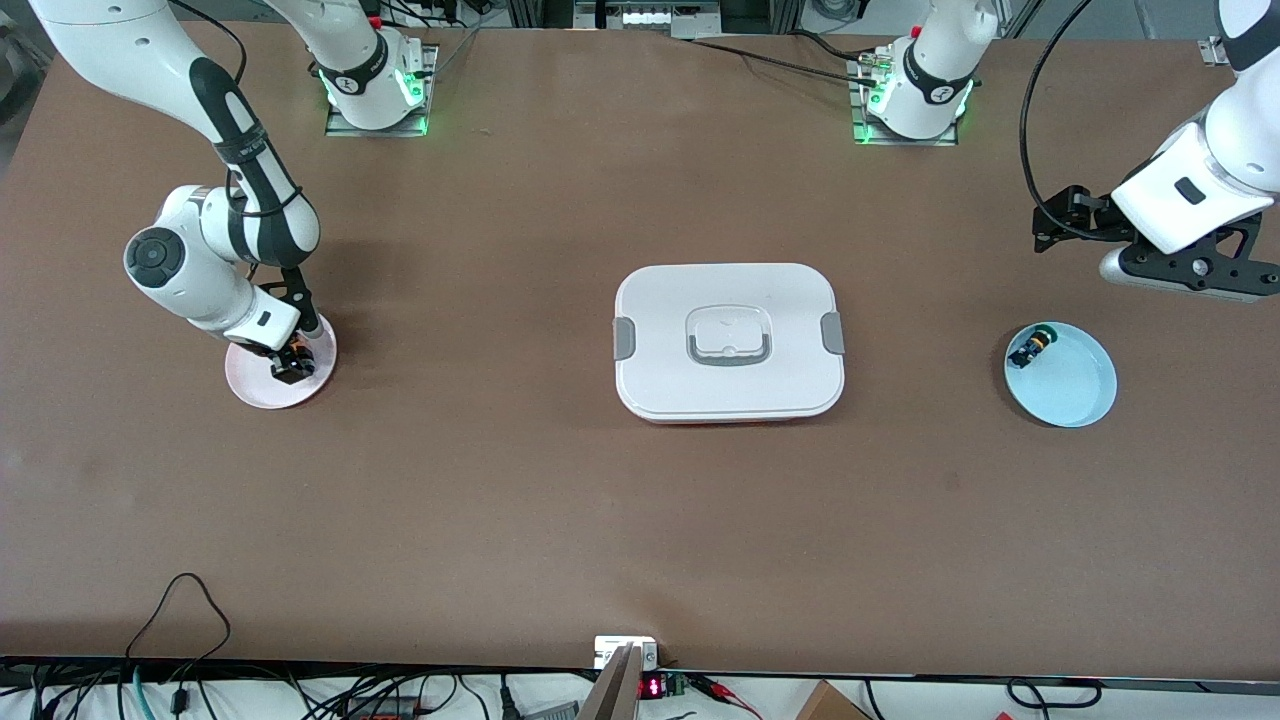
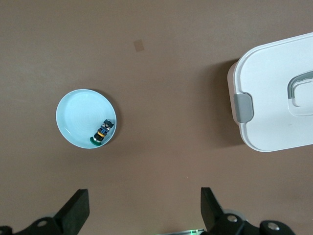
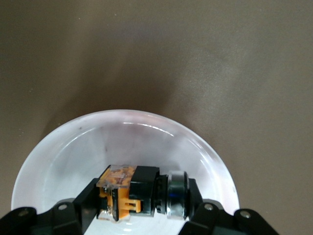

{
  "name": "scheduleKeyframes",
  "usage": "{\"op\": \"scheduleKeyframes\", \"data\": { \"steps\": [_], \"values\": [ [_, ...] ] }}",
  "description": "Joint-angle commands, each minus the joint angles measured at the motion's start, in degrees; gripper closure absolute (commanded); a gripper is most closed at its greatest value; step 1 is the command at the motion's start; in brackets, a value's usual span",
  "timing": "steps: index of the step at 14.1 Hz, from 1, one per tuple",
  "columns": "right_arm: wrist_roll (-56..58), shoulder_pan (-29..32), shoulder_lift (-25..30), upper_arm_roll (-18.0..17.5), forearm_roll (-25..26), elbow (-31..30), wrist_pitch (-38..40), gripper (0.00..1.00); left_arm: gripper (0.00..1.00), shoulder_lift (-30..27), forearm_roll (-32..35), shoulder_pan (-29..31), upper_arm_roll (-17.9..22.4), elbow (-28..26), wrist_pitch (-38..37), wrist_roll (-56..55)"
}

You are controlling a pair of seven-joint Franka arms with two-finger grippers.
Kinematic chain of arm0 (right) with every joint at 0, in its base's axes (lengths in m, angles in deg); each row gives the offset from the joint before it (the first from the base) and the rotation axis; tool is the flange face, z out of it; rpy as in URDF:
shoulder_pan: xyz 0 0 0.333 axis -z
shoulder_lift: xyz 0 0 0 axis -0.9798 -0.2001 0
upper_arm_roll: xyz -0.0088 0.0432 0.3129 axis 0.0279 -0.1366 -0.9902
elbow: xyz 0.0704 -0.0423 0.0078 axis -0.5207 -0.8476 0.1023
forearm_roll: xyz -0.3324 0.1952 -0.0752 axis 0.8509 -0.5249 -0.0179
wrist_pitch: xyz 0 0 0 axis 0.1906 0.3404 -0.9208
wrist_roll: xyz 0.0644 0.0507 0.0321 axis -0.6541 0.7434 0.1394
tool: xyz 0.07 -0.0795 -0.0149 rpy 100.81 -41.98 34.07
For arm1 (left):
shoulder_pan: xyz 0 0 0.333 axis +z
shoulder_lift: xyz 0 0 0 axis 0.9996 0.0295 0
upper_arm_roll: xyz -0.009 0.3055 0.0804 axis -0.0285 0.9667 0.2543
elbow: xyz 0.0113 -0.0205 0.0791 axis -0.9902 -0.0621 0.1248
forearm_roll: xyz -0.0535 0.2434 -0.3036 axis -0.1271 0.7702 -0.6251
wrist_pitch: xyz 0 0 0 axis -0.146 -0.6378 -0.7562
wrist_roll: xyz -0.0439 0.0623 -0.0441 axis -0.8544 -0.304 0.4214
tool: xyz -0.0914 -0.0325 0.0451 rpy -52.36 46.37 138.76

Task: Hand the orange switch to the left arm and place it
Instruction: 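Close the right gripper around the orange switch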

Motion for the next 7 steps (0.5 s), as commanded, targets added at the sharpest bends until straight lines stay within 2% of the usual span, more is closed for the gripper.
{"op": "scheduleKeyframes", "data": {
  "steps": [1,2,7],
  "values": [
    [4.37,0.76,-0.13,-0.37,-1.68,-1.27,-3.85,0.82,0.00,-0.03,-0.40,-0.12,0.06,0.94,-0.42,-0.11],
    [4.46,0.67,0.13,-0.37,-1.68,-1.27,-3.85,0.89,0.00,-0.03,-0.40,-0.12,0.06,0.94,-0.42,-0.11],
    [4.46,0.50,1.01,-1.16,-1.68,-0.74,-2.89,0.99,0.00,-0.03,-0.40,-0.12,-0.02,0.94,-0.42,-0.11]
  ]
}}
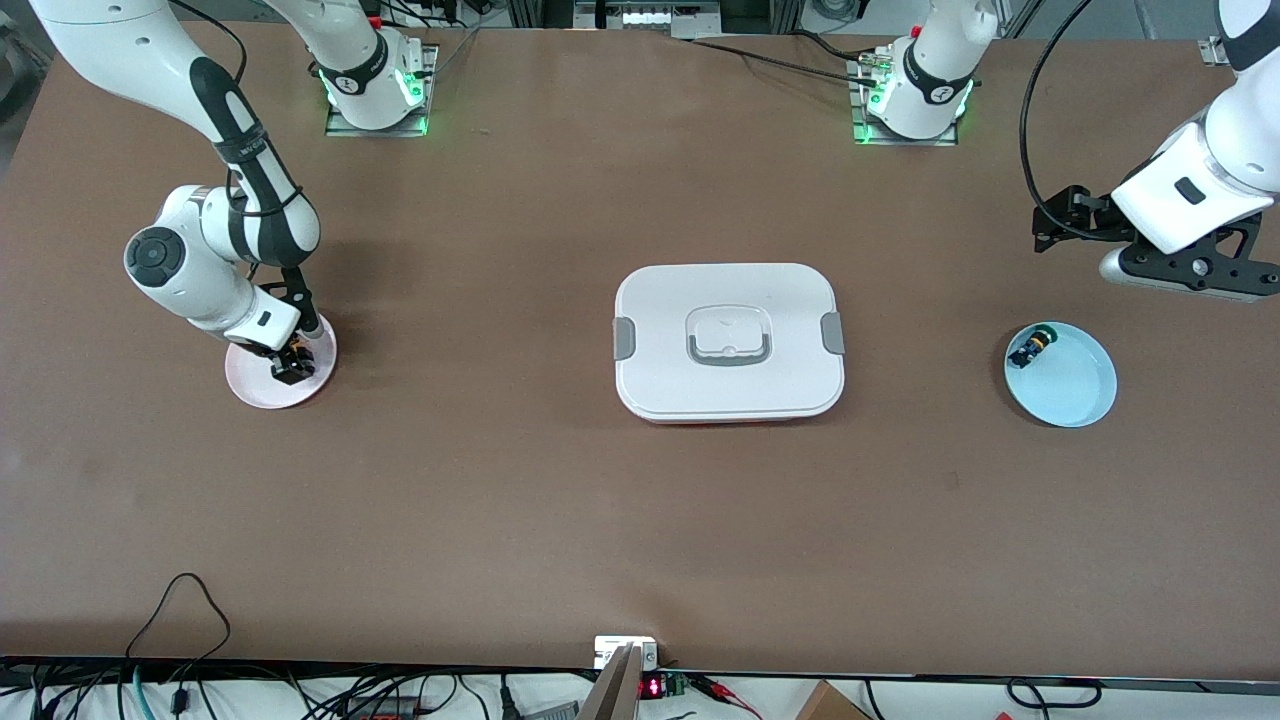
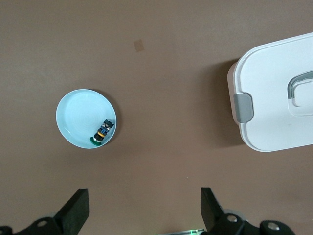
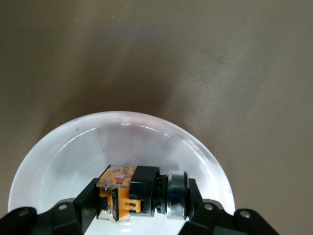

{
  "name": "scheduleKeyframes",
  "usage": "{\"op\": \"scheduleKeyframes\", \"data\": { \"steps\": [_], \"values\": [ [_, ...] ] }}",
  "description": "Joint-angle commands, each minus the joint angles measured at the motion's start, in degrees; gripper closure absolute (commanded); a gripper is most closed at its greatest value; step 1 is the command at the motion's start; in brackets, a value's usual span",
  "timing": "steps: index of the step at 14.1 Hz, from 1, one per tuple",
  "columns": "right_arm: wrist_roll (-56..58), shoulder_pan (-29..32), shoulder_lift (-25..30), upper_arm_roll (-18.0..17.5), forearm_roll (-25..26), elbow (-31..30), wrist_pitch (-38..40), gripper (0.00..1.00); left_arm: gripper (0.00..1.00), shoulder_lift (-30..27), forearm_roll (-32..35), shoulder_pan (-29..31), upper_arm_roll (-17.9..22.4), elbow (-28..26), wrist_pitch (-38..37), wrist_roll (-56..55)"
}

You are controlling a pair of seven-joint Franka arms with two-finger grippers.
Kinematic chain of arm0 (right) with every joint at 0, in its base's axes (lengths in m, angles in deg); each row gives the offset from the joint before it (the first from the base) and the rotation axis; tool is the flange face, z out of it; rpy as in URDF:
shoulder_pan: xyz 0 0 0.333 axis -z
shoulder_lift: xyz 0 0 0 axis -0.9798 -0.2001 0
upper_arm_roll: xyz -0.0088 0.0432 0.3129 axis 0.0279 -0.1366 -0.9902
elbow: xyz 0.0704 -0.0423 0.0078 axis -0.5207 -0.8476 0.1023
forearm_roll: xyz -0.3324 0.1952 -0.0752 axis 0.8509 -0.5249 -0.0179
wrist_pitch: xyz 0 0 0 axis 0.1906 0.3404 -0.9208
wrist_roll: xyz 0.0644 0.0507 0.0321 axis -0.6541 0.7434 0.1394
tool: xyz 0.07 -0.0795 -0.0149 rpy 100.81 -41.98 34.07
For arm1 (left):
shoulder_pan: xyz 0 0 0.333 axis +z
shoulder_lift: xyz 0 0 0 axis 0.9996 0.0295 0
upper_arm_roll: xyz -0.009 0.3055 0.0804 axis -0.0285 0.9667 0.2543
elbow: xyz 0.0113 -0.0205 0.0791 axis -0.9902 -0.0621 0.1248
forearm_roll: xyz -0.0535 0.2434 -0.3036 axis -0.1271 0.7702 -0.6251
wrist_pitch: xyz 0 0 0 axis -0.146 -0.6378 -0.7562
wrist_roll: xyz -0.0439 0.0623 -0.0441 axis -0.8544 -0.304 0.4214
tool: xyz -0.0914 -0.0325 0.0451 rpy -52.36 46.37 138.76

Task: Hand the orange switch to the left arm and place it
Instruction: 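Close the right gripper around the orange switch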

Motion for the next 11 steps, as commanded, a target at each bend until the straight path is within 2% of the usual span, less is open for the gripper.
{"op": "scheduleKeyframes", "data": {
  "steps": [1,5,8,11],
  "values": [
    [4.25,0.43,1.45,-0.75,-1.77,0.03,-1.05,1.00,0.00,-0.03,-0.40,-0.12,0.06,0.94,-0.50,-0.11],
    [3.37,0.34,1.45,-1.72,-4.49,10.03,15.27,1.00,0.00,-0.03,-0.40,-0.12,0.06,0.94,-0.42,-0.19],
    [-2.41,-0.98,1.27,-3.20,-5.54,16.63,25.74,1.00,0.00,-0.03,-0.40,-0.12,0.06,0.94,-0.42,-0.11],
    [-6.55,-1.42,0.66,-6.89,-17.46,23.66,36.82,1.00,0.00,-0.03,-0.49,-0.12,0.06,0.94,-0.50,-0.11]
  ]
}}
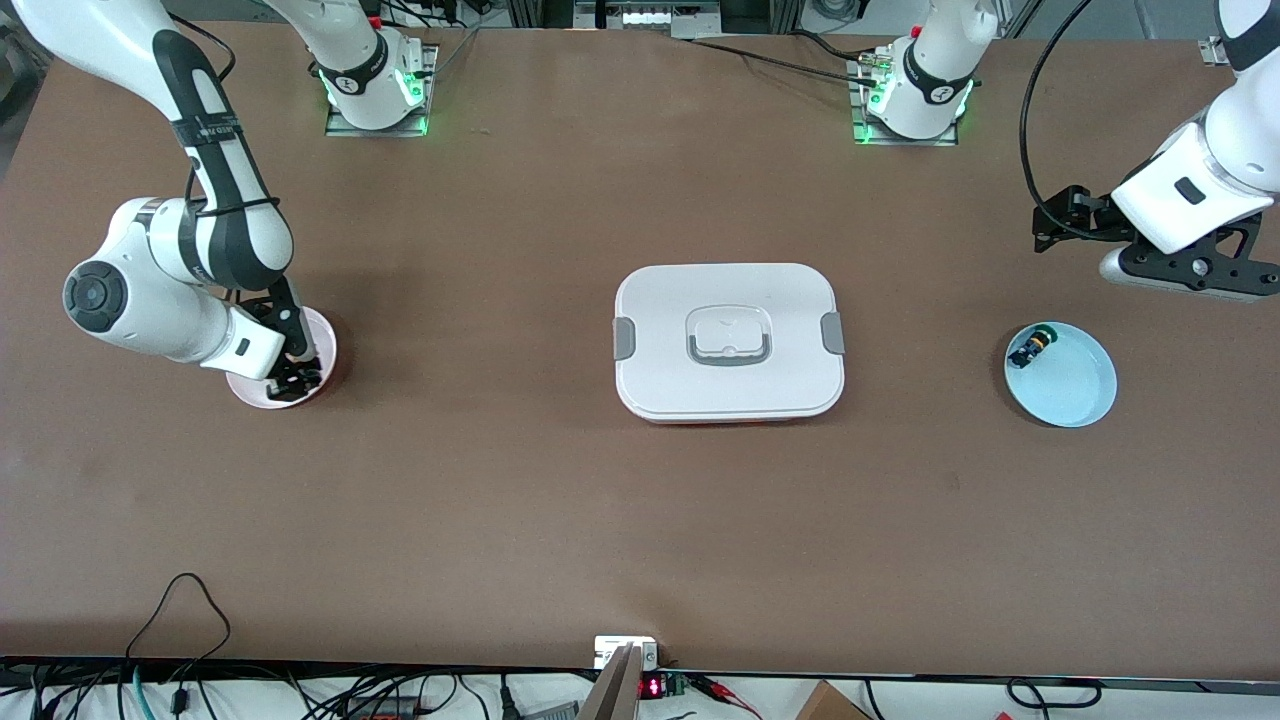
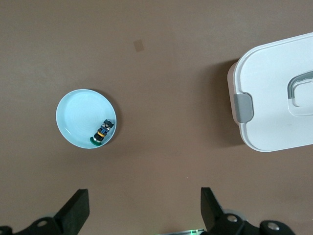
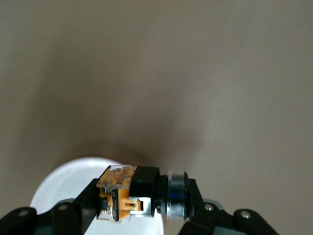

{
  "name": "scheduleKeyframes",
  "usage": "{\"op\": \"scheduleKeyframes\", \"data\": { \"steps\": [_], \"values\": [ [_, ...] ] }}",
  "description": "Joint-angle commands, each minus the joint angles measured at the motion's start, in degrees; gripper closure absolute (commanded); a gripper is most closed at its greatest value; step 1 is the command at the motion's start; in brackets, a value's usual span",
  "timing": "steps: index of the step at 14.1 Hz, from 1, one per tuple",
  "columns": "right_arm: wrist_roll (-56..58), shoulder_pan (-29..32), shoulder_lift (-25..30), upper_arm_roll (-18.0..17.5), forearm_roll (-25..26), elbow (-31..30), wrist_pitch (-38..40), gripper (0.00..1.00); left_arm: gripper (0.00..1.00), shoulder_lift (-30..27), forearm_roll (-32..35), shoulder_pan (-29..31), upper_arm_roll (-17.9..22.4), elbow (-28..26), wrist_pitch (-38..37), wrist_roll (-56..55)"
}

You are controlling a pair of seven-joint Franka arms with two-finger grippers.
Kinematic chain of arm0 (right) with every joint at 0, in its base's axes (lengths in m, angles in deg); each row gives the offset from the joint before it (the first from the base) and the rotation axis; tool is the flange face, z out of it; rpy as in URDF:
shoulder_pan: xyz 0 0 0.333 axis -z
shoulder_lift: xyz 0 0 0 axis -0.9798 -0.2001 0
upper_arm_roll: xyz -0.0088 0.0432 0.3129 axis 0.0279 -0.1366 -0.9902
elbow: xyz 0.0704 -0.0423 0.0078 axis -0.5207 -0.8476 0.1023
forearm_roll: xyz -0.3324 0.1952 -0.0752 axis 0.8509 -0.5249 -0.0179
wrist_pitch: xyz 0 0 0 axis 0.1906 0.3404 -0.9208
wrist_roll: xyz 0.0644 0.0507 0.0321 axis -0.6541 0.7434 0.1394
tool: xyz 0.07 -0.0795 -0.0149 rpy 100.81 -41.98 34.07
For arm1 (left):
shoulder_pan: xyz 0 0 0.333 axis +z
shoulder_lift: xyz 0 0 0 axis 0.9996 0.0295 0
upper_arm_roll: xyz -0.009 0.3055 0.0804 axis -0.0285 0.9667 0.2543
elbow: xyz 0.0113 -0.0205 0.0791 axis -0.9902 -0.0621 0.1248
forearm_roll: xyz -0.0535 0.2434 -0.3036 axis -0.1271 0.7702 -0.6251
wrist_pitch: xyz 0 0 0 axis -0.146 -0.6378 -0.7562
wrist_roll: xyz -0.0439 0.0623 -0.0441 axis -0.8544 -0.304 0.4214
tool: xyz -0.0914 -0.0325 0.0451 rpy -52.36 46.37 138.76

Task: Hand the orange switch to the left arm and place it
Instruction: 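Lift the orange switch and carry it above the white box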

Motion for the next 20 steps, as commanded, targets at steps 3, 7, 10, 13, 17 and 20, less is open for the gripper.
{"op": "scheduleKeyframes", "data": {
  "steps": [3,7,10,13,17,20],
  "values": [
    [-11.50,-5.93,-1.01,-2.43,-17.22,8.88,11.72,1.00,0.00,-0.03,-1.54,-0.03,0.15,0.94,-0.50,-0.11],
    [-26.90,-13.76,-1.01,-3.30,-29.79,13.17,12.43,1.00,0.00,0.05,-3.83,1.98,0.77,0.85,-1.20,0.51],
    [-32.00,-18.59,-1.19,-3.48,-41.81,15.91,11.03,1.00,0.00,0.32,-5.23,1.64,0.24,0.76,-5.23,0.51],
    [-33.43,-23.60,-3.20,-3.57,-54.22,17.93,2.36,1.00,0.00,1.90,-13.91,2.42,0.33,0.68,-13.75,0.42],
    [-32.37,-29.76,-9.26,-3.57,-70.22,27.05,-3.90,1.00,0.00,1.99,-33.32,5.41,0.41,-0.29,-16.15,0.68],
    [-31.85,-33.89,-12.08,-3.57,-78.04,33.48,-11.19,1.00,0.00,2.86,-49.74,4.98,0.15,-6.32,-13.09,0.42]
  ]
}}
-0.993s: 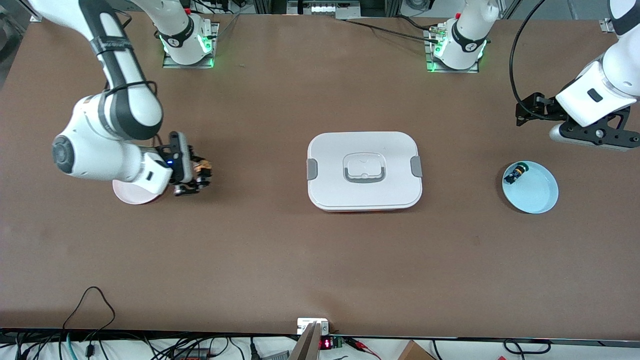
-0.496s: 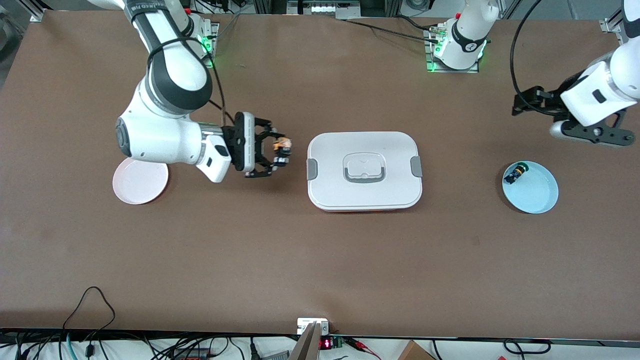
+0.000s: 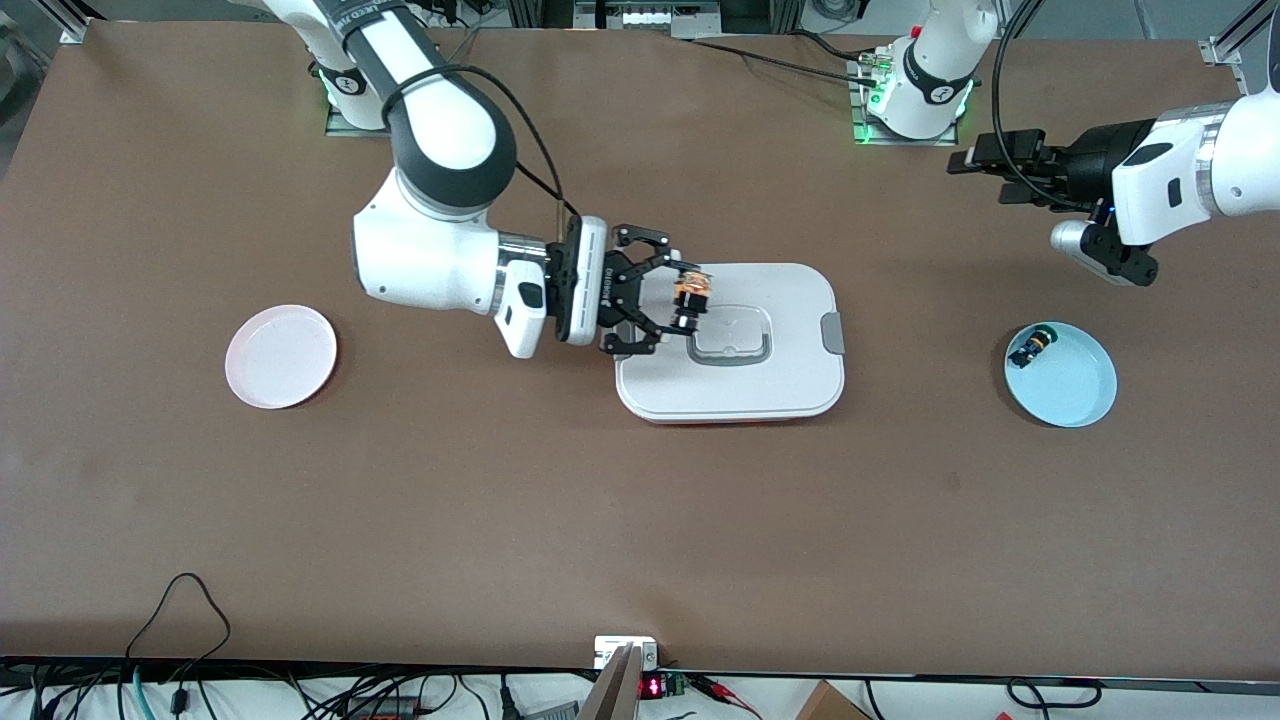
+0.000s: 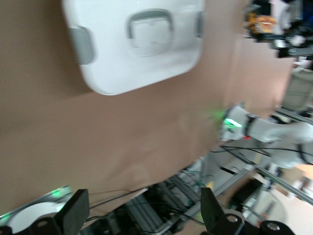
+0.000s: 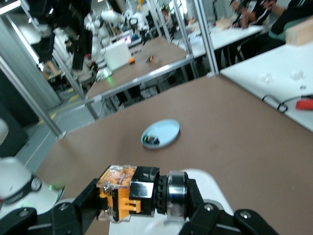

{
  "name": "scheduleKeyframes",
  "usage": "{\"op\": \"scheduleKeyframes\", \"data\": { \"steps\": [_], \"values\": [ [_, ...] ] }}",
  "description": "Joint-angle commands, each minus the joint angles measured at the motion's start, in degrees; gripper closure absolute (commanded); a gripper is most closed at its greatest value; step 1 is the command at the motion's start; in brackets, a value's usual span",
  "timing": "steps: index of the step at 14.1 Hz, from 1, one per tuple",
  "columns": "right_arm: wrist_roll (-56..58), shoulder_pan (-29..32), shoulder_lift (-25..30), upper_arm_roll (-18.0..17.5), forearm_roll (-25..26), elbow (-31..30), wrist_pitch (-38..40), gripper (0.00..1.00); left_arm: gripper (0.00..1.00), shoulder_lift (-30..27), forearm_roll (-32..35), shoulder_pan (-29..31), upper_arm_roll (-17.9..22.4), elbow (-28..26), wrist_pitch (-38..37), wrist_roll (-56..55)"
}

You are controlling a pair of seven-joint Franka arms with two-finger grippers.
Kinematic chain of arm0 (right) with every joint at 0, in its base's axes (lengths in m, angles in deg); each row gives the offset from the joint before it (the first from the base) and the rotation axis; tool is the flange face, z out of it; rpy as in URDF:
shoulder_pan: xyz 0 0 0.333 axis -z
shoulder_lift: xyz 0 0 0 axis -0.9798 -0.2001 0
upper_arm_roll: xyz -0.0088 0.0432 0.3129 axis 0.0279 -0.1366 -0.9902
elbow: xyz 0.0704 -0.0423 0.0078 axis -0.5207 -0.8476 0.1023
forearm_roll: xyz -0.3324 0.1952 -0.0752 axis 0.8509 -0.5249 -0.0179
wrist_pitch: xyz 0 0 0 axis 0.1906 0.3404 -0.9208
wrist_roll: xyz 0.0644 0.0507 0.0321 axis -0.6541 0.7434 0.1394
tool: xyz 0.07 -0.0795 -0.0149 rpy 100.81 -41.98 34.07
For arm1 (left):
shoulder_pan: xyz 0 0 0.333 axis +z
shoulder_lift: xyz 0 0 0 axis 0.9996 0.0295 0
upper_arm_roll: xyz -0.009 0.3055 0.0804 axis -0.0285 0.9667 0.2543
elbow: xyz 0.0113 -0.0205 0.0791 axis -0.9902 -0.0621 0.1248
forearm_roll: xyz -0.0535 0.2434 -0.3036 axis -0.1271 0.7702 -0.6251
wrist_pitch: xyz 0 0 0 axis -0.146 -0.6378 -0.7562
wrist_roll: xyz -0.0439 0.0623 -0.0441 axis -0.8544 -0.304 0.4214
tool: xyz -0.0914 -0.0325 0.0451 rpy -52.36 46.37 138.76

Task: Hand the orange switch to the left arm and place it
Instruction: 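Hold the switch over the box while the left gripper reaches it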

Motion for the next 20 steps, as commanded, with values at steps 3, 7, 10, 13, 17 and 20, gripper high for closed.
{"op": "scheduleKeyframes", "data": {
  "steps": [3,7,10,13,17,20],
  "values": [
    [5.12,-5.20,-4.61,0.38,-11.94,8.83,-7.43,1.00,0.00,0.19,-22.58,0.15,-0.51,-11.75,10.77,0.88],
    [10.06,-6.26,-4.97,0.38,-18.46,9.02,-8.50,1.00,0.00,0.45,-36.75,-0.11,-0.78,-15.63,18.35,2.01],
    [10.07,-6.26,-4.97,0.38,-18.55,9.02,-8.50,1.00,0.00,2.12,-41.04,-0.20,-0.87,-18.59,21.68,8.85],
    [10.68,-6.26,-4.97,0.38,-18.55,9.02,-8.50,1.00,0.00,3.96,-48.89,-1.43,-1.57,-21.34,24.33,15.80],
    [14.54,-6.17,-4.97,0.47,-18.38,8.84,-8.15,1.00,0.00,7.04,-55.81,-2.31,-4.28,-21.43,26.35,18.89],
    [14.73,-6.08,-4.97,0.47,-18.11,8.75,-8.15,1.00,0.06,7.22,-56.37,-2.31,-6.66,-21.43,28.20,18.98]
  ]
}}
